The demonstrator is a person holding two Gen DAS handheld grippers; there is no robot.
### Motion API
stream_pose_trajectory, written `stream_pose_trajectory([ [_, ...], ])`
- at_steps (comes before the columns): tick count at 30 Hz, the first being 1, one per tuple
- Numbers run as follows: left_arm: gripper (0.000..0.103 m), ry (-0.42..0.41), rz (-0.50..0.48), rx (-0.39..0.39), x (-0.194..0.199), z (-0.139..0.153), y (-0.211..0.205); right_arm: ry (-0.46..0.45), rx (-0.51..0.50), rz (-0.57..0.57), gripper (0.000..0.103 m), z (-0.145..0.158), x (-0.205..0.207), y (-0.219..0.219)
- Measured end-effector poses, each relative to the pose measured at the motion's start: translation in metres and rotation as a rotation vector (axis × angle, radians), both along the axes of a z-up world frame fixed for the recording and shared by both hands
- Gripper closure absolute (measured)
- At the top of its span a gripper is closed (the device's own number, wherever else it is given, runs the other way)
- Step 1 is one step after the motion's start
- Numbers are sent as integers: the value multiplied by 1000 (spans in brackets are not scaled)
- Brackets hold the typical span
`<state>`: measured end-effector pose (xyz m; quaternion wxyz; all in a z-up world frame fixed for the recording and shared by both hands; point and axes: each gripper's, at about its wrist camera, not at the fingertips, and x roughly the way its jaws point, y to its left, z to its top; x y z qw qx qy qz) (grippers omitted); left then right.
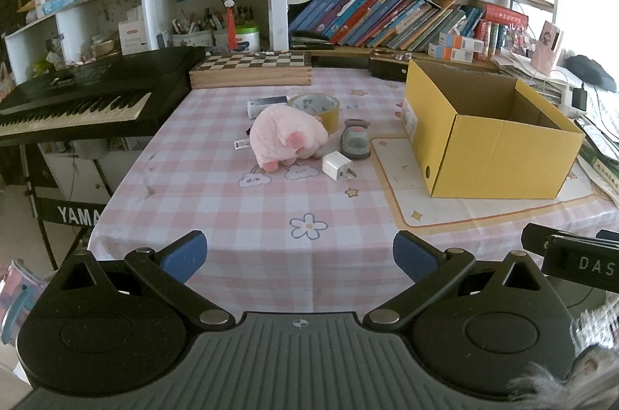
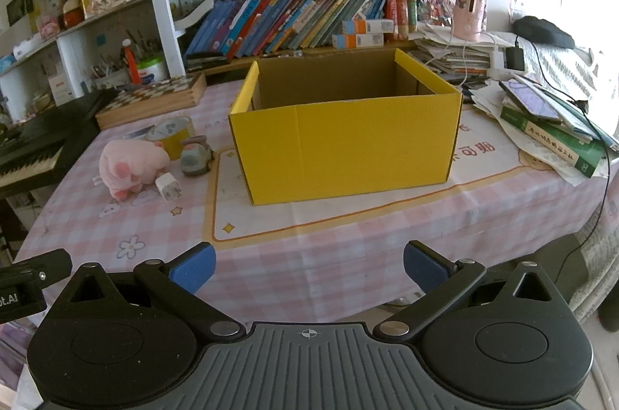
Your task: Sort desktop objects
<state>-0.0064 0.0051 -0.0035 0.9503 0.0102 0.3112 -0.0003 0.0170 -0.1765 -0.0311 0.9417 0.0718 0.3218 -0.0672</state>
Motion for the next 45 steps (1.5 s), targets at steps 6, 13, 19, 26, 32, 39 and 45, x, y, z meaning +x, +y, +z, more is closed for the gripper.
stream_pose_trajectory([
  [6, 0, 0, -1, 2, 0, 1, -1, -1, -1, 0, 0, 0, 1, 0],
  [13, 0, 2, 5, 4, 1, 1, -2, 0, -2, 3, 0, 0, 1, 2],
  [19, 0, 7, 8, 5, 7, 2, -1, 2, -8, 11, 0, 2, 6, 8],
  [26, 0, -4, -13, -18, 15, 3, 5, 8, -18, 17, 0, 4, 15, 15],
  [32, 0, 2, 7, -12, 21, 3, 13, 10, -25, 28, 0, 4, 20, 23],
  [39, 0, 2, 39, -16, 25, 3, 27, 17, -28, 78, 0, 4, 28, 38],
  [45, 0, 3, 57, -26, 26, 3, 39, 11, -19, 134, 0, 4, 35, 53],
])
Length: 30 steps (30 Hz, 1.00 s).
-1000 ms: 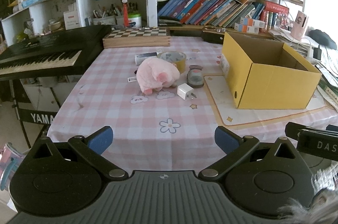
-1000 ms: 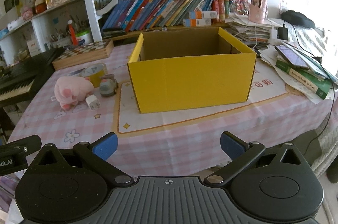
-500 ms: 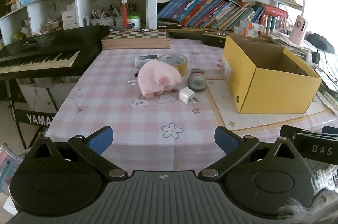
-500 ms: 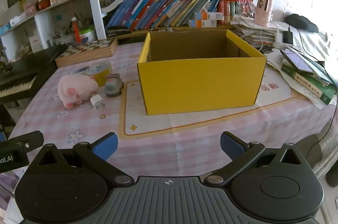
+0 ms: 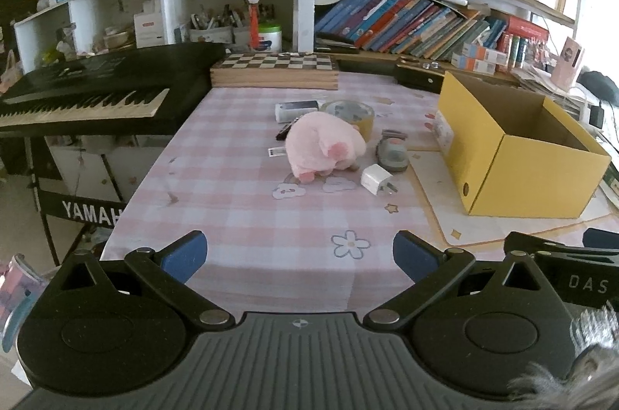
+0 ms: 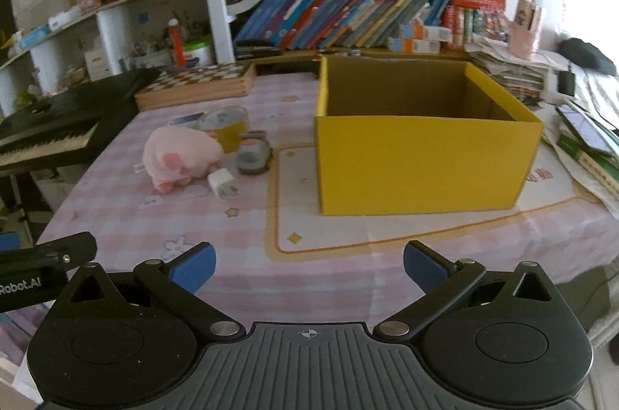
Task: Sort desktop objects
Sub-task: 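Grasp the pink plush pig with the left tool while the right tool grasps the white charger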
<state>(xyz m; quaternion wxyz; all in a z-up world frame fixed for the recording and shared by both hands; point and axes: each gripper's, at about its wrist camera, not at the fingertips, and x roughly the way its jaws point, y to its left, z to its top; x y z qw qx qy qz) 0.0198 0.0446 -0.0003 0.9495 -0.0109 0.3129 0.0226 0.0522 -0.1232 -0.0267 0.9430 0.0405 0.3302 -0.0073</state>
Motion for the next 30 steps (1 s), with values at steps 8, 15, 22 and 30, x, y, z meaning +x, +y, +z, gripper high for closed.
stream_pose_trajectory([
  [8, 0, -5, 29, -50, -2, 0, 18, -6, 4, 96, 0, 1, 8, 21],
  [15, 0, -12, 57, -73, 3, -2, 27, -9, -16, 143, 0, 0, 16, 33],
  [22, 0, -12, 93, -69, 20, -5, 35, -46, 28, 192, 0, 2, 30, 36],
  [30, 0, -21, 106, -66, 52, -9, 45, -7, 23, 250, 9, -4, 65, 45],
])
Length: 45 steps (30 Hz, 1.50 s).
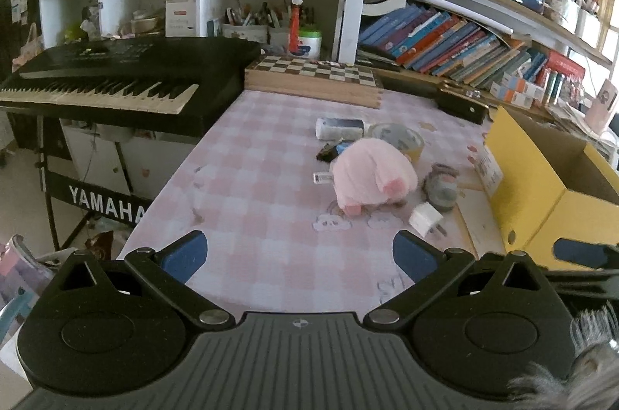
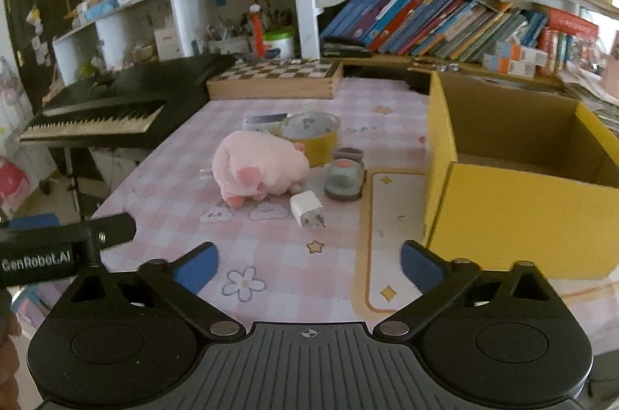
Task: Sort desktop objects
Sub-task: 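Grasp the pink plush pig with the left tool while the right tool grasps the white charger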
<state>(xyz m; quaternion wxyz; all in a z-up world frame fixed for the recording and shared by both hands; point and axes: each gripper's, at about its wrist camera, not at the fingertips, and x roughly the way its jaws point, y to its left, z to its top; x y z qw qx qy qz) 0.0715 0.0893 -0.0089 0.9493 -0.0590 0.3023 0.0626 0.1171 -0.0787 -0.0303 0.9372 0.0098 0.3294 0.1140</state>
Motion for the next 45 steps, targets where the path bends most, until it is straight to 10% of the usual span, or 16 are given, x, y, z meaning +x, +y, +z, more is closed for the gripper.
stream_pose_trajectory([
  [6, 0, -45, -3, -27, 30, 6, 10, 30, -20, 62, 37, -5, 30, 9],
  [35, 0, 199, -291, 19, 195, -48, -32, 179, -91, 121, 44, -59, 122, 29],
  [45, 28, 271, -361, -48, 196, -61, -41, 151, -93, 210, 77, -58, 123, 34],
])
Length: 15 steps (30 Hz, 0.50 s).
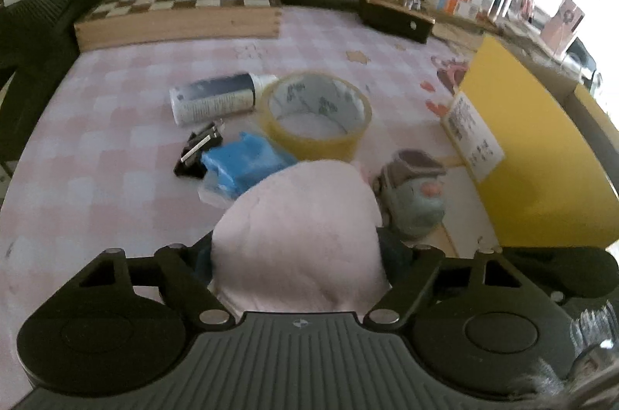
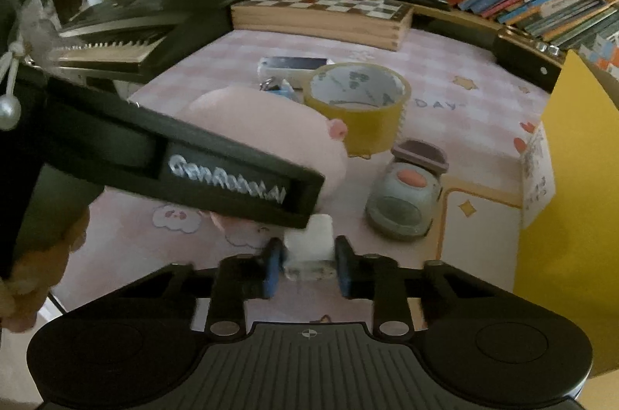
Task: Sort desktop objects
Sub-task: 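Grasp the pink plush pig with the left tool while the right tool grasps the white charger, then lift the pig and charger and carry both toward the yellow box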
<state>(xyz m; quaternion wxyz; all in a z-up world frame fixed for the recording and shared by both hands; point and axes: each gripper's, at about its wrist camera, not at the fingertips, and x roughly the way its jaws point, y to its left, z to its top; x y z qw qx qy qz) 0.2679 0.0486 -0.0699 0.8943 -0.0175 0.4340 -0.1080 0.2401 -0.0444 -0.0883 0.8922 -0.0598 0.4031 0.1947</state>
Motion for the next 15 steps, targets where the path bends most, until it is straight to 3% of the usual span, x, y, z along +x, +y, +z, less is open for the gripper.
stream_pose_trajectory([
  [5, 33, -3, 9, 1, -10, 10, -1, 29, 21, 1, 77, 3, -1, -2],
  [15, 33, -88, 209, -156, -59, 58, 43, 17, 119, -51, 77, 28, -12, -17],
])
